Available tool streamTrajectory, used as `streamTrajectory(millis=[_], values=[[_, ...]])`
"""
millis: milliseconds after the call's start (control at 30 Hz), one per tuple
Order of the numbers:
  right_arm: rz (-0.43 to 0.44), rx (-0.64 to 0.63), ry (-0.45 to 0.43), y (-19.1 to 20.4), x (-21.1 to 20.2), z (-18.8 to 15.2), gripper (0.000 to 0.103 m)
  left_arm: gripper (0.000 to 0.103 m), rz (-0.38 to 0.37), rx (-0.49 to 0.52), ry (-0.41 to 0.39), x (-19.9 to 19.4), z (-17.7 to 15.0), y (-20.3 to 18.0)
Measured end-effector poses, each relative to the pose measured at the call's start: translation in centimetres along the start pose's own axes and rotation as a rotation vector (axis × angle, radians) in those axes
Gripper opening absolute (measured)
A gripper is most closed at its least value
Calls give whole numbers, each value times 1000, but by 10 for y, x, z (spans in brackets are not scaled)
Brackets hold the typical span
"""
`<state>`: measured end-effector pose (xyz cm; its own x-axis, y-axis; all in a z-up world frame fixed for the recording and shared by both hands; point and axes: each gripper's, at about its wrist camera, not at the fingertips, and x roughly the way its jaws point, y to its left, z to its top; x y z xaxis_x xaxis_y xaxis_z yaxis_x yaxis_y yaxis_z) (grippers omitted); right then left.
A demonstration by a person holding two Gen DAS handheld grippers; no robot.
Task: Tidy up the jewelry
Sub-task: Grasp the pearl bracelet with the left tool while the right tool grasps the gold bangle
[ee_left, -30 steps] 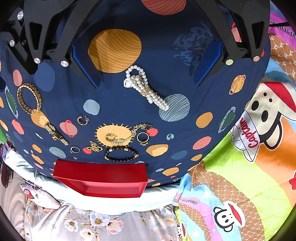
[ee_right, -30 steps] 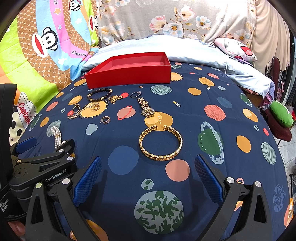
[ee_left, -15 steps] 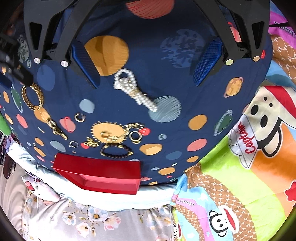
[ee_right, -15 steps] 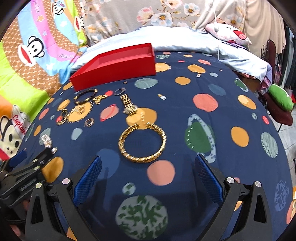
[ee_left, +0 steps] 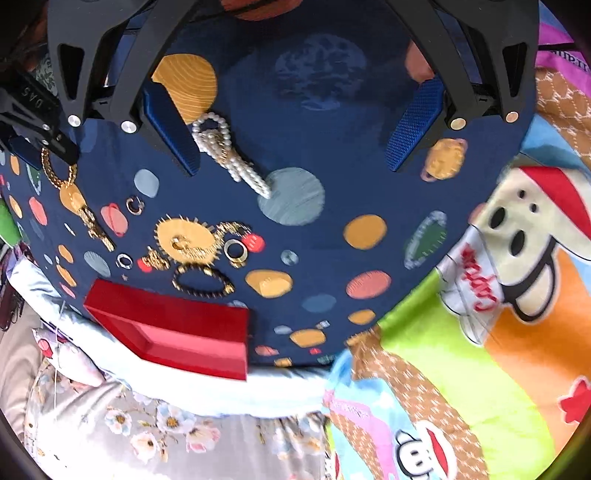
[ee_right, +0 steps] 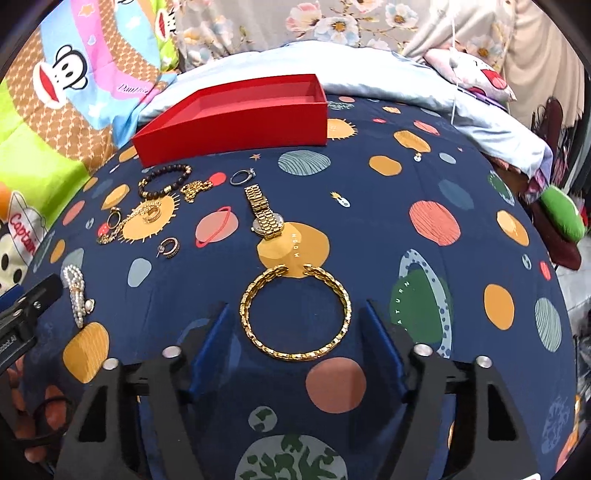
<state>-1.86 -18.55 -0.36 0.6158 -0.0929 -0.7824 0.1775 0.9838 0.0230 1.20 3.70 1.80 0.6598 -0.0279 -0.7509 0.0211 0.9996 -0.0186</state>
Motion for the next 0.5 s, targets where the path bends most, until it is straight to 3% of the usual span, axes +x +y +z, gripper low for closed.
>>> streamTrajectory(millis=[33, 200, 300, 400, 500], values=[[-4, -5, -1, 1, 0, 0, 59, 98, -3, 4, 11, 3, 0, -2], [7, -5, -3, 0, 0, 1, 58, 97, 2, 30, 45, 15, -1, -17], [23, 4, -7, -3, -1, 0, 58, 81, -22, 20, 91, 24, -3, -20], [36, 15, -8, -6, -3, -1, 58, 73, -20, 26, 84, 23, -5, -23], [43, 23, -7, -8, -5, -2, 58, 51, -36, 20, 75, 20, -5, -22]])
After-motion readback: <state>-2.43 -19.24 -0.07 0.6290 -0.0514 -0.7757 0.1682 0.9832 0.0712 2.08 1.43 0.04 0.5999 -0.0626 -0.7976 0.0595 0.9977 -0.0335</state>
